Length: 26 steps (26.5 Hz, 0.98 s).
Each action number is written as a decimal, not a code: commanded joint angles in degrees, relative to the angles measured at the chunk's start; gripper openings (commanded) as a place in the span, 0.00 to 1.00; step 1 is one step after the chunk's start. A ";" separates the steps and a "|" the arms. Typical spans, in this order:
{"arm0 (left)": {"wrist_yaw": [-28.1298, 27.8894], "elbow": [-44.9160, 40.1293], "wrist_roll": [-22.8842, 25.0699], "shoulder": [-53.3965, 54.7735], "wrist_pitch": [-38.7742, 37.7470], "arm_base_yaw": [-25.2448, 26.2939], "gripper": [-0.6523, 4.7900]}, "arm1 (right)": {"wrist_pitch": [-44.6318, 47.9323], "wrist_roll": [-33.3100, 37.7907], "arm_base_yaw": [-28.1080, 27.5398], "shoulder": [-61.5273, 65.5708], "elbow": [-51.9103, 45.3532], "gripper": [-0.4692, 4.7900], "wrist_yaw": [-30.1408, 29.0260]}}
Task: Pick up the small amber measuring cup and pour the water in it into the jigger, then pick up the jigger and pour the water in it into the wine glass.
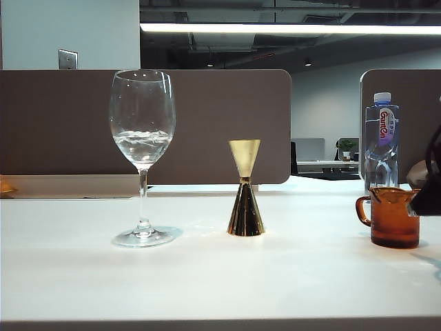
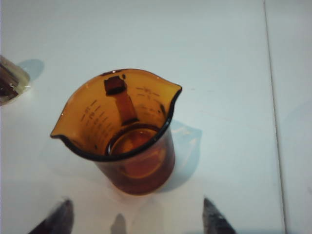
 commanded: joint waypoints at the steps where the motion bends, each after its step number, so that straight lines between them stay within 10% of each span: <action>1: 0.04 0.17 0.24 0.02 -0.33 0.04 0.12 | 5.97 -0.42 0.02 2.54 0.22 0.82 -0.28; 26: 0.04 0.17 0.24 0.02 -0.33 0.04 0.12 | 21.62 -8.35 3.67 27.85 7.96 0.82 -1.33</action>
